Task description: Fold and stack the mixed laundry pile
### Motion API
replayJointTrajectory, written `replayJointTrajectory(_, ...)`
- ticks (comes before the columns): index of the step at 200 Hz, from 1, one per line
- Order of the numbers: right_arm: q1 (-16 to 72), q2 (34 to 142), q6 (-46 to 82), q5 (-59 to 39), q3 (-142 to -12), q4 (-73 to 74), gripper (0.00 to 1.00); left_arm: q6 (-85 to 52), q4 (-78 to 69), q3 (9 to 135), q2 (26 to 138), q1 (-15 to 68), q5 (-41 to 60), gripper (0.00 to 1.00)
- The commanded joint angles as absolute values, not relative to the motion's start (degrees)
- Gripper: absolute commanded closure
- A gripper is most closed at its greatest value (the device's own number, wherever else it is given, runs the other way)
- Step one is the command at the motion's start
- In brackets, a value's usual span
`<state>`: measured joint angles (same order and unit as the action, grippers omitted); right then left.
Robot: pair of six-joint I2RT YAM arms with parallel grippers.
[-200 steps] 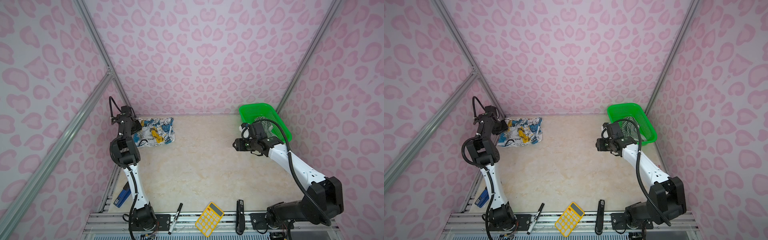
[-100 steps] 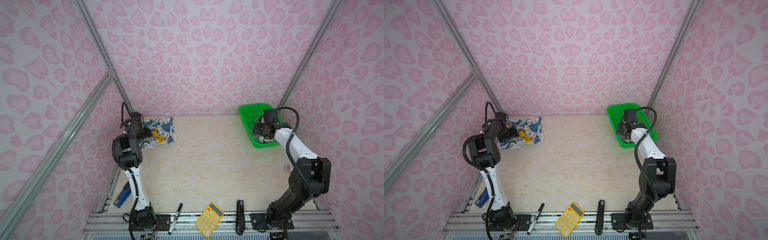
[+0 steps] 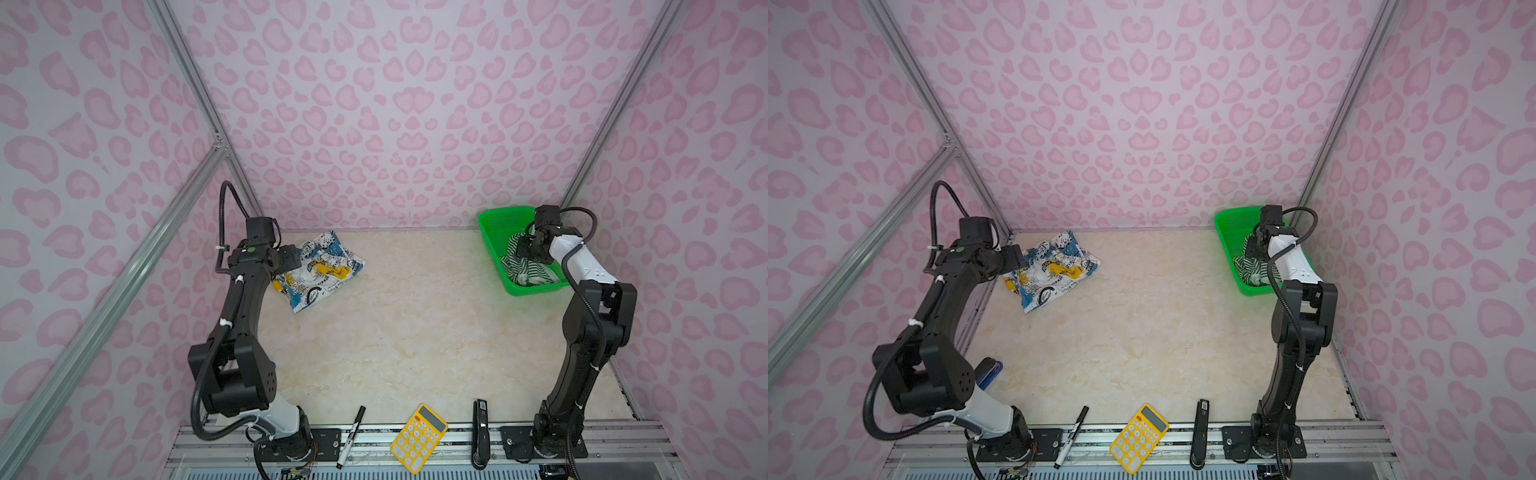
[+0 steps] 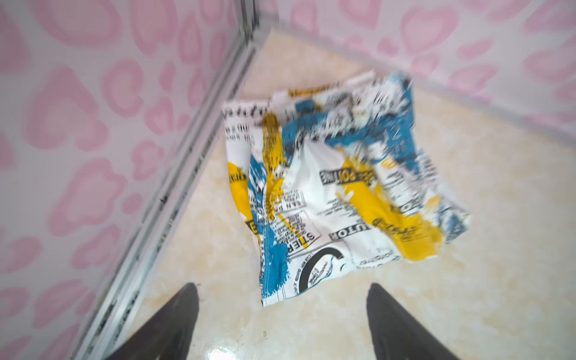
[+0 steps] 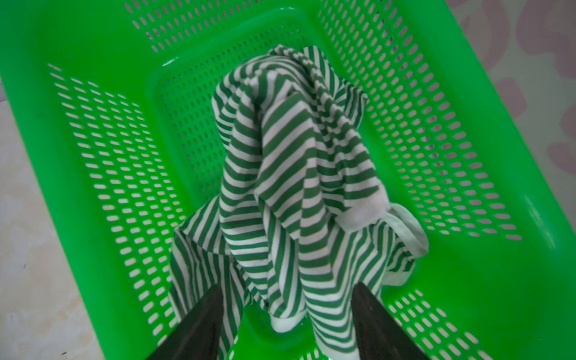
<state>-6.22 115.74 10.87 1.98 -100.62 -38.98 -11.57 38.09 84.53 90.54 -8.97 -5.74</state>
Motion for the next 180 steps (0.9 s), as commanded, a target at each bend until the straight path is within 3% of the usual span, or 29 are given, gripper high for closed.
replayJointTrajectory(1,-6.85,115.33,10.2,3.26,-99.82,-39.99,0.35,-11.51,38.98,82.18,90.66,-8.96,-3.45,0.18)
replayJointTrajectory(41,-8.44,113.95,10.82,2.74,-96.6,-38.56,0.35,-12.68,33.62,78.55,94.53,-8.71,9.79,0.3)
replayJointTrajectory(76,-9.58,114.49,10.85,0.24,-95.79,-37.57,0.35,-15.19,30.41,77.43,99.03,-8.62,9.68,0.33)
replayJointTrajectory(147,-9.67,115.76,10.01,-1.75,-96.78,-37.84,0.35,-18.19,32.46,75.34,107.84,-8.6,8.93,0.52)
replayJointTrajectory(180,-9.67,115.98,10.1,-2.29,-96.93,-37.57,0.35,-17.93,34.9,78.44,112.21,-8.78,5.35,0.53)
